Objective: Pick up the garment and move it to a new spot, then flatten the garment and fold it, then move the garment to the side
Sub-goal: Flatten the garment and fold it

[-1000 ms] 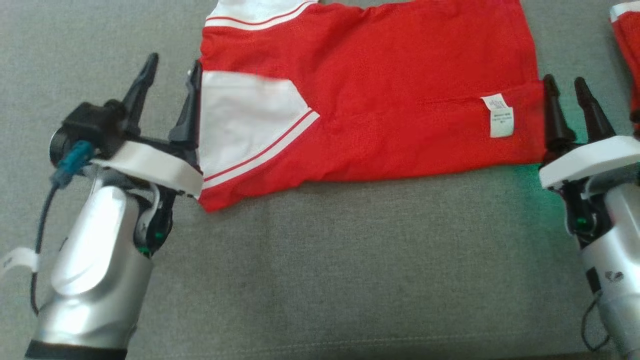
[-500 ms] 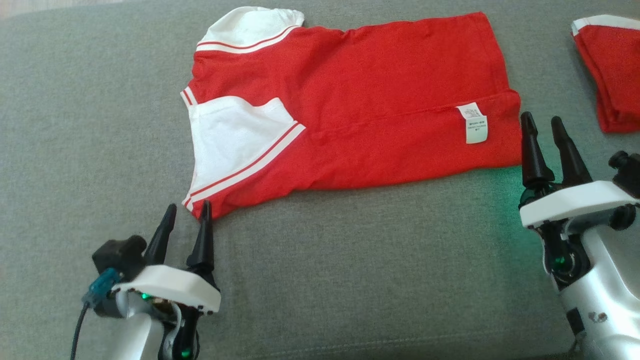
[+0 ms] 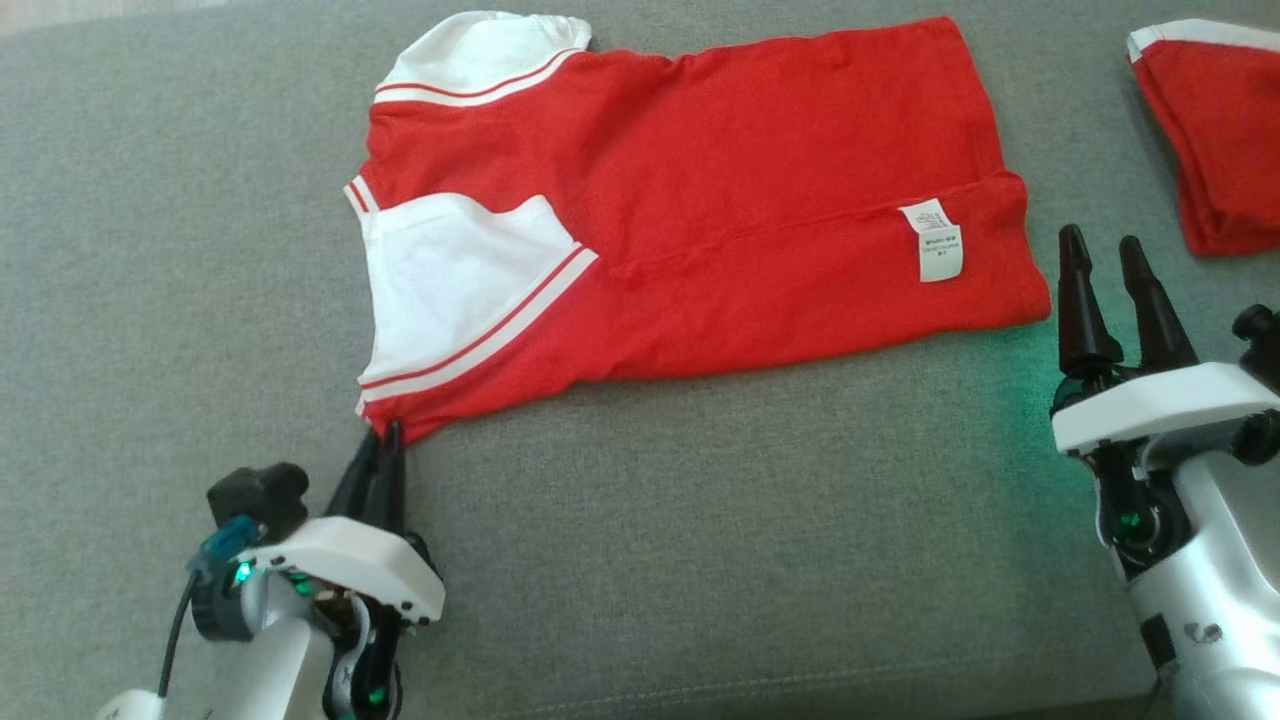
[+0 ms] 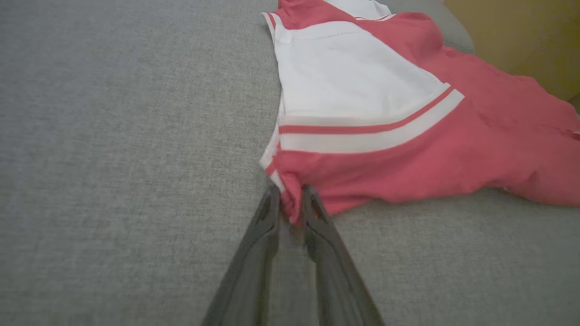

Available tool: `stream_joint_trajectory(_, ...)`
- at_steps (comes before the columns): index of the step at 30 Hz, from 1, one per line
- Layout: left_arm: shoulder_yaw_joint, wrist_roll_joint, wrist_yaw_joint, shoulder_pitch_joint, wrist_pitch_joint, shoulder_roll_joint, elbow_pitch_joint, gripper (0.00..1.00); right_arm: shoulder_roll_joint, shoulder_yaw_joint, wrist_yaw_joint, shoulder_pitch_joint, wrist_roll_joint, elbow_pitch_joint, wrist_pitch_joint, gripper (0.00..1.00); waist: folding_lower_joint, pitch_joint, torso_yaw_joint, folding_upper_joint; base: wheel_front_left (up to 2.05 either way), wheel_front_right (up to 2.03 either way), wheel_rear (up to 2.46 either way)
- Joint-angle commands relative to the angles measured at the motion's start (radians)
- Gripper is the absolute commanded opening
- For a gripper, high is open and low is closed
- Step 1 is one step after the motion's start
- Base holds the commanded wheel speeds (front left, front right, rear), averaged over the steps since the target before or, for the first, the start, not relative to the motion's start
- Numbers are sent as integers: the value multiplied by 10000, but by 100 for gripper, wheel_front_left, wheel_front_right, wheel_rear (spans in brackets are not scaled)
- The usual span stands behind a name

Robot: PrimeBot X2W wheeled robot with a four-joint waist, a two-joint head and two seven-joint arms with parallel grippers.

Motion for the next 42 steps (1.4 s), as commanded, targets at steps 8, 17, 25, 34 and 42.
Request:
stream_joint_trajectory(8,155,-149,-125,-232,182,175,49,0,-32,24,67,102,-218,597,371,100,0,-227,219,0,0,0,0)
stream_joint_trajectory(17,46,-114,-152,-226,210,337,-170,0,380,-333,67,-721,-1000,2560,1102,100,0,-254,380,0,0,0,0)
stream_joint_trajectory(25,-113,-34,-182,-372,210,412,-150,0,585,-90,67,-1436,-1914,3499,778,100,0,-269,482,0,0,0,0)
stream_joint_trajectory(34,-187,-90,-195,-343,165,447,-1,0,687,16,67,-1687,-2127,4215,780,0,0,-500,509,0,0,0,0)
stream_joint_trajectory(42,-291,-100,-273,-344,148,547,52,0,615,237,67,-1701,-1906,4545,792,0,0,-702,579,0,0,0,0)
